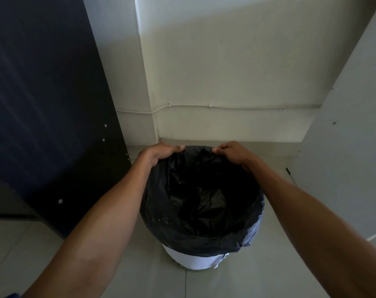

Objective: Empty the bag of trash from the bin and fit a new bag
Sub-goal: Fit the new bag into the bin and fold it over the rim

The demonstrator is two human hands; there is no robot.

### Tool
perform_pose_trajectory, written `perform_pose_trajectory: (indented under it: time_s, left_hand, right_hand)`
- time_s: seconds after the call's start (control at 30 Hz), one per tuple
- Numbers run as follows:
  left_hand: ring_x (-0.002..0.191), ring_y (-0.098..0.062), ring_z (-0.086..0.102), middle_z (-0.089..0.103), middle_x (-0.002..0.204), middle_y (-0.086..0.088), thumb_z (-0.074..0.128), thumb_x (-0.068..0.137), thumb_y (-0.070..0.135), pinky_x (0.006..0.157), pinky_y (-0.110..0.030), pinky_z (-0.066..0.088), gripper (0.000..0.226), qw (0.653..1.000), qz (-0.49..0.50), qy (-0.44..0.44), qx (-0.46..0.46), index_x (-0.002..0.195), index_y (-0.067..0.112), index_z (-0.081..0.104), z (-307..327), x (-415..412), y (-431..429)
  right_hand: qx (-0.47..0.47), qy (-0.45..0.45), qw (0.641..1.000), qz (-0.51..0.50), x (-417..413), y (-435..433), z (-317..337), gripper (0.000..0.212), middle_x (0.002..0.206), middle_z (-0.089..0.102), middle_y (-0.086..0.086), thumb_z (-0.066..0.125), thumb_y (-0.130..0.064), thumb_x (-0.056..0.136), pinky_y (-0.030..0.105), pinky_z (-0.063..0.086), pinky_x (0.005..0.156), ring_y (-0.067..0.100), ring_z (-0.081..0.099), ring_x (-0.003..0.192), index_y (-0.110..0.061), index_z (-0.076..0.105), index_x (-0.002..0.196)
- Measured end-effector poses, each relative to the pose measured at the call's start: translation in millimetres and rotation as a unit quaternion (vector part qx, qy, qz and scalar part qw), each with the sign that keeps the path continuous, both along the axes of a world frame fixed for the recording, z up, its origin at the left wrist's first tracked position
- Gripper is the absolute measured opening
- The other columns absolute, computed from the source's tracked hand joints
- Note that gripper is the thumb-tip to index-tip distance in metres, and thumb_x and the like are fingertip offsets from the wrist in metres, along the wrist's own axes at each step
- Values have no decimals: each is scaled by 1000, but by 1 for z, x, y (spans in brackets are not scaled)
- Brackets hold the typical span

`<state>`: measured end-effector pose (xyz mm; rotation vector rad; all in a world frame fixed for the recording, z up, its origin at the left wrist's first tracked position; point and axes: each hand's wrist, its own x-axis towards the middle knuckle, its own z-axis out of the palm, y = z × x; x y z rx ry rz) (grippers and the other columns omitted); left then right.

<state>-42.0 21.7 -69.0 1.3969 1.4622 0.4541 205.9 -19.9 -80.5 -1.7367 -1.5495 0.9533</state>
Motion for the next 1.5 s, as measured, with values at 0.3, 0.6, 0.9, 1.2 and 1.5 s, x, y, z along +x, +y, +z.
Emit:
perform_pose_trajectory:
  time_s: [0.3,0.6,0.9,1.2,1.5]
  left_hand:
    - [84,-25,67,67,90,-8,81,73,49,69,-25,47,43,997,-32,19,65,81,12,62,5,0,4]
    - [97,-28,66,69,114,-16,65,89,47,95,-39,51,49,992,-53,-8,-114,118,8,67,0,7,21]
    - [100,-37,69,73,104,-20,79,80,22,91,-46,55,36,998,-21,-52,-26,108,1,71,-3,8,28]
    - [95,-19,64,68,101,-3,77,82,36,83,-26,49,35,992,-7,-15,128,106,13,68,-4,4,19]
    - [112,-25,59,63,116,-5,55,90,60,94,-31,47,52,989,48,78,121,109,12,65,-7,-56,-39]
  right_hand:
    - [-119,33,992,-14,4,9,16,34,94,73,18,74,-27,81,41,58,83,33,71,83,2,72,98]
    - [-128,-47,991,-2,-22,36,14,60,103,72,12,79,-51,71,37,58,80,28,71,85,-3,71,106]
    - [-148,3,989,17,-19,37,12,50,98,74,12,81,-46,69,42,59,82,30,72,86,-7,74,99]
    - [3,-9,1000,9,-18,16,9,31,95,76,6,80,-36,77,35,53,94,17,70,92,-8,78,89]
    - [-67,-140,987,-51,13,-45,11,70,104,67,14,51,-68,85,33,49,82,31,65,97,-2,71,97]
